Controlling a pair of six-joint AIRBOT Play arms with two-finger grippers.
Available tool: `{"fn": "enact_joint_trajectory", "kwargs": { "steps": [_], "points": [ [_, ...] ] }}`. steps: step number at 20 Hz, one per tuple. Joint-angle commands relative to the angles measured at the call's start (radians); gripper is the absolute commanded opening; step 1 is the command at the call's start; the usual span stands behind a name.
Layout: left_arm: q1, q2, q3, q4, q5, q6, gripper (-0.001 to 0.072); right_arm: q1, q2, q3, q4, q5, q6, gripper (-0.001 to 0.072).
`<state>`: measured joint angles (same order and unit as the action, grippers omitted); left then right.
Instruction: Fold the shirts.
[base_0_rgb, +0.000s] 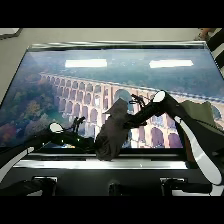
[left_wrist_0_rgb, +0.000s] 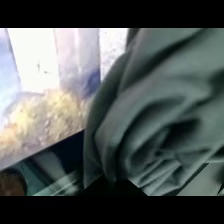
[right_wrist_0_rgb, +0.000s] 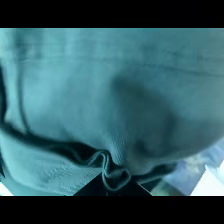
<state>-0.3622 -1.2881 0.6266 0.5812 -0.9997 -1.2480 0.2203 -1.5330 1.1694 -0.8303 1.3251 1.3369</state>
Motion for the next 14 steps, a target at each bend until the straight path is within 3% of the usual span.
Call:
{"fn": "enact_joint_trajectory", "kwargs": {
  "steps": [1,5,9,12,14],
  "points": [
    [0.062,0.087,0.081,0.050,-0.003,-0.003,0.0040,-0.014,0.097,0.052,-0.014,-0.050,-0.043,0.0050],
    [0.210,0.317,0.457,0.111,-0.003,-0.046,0.0039,-0.062,0.342,0.349,-0.151,-0.143,-0.043,0.0050],
    [0.246,0.417,0.958,0.111,0.034,-0.089,0.0040,-0.059,0.559,0.636,-0.120,-0.319,-0.052,0.0050],
    [0.240,0.417,1.188,0.111,0.035,-0.113,0.0040,-0.059,0.664,0.683,-0.125,-0.323,0.046,0.0050],
    [0.240,0.417,1.226,0.111,0.030,-0.127,0.0040,-0.060,0.690,0.683,-0.134,-0.274,0.117,0.0051]
  ]
}}
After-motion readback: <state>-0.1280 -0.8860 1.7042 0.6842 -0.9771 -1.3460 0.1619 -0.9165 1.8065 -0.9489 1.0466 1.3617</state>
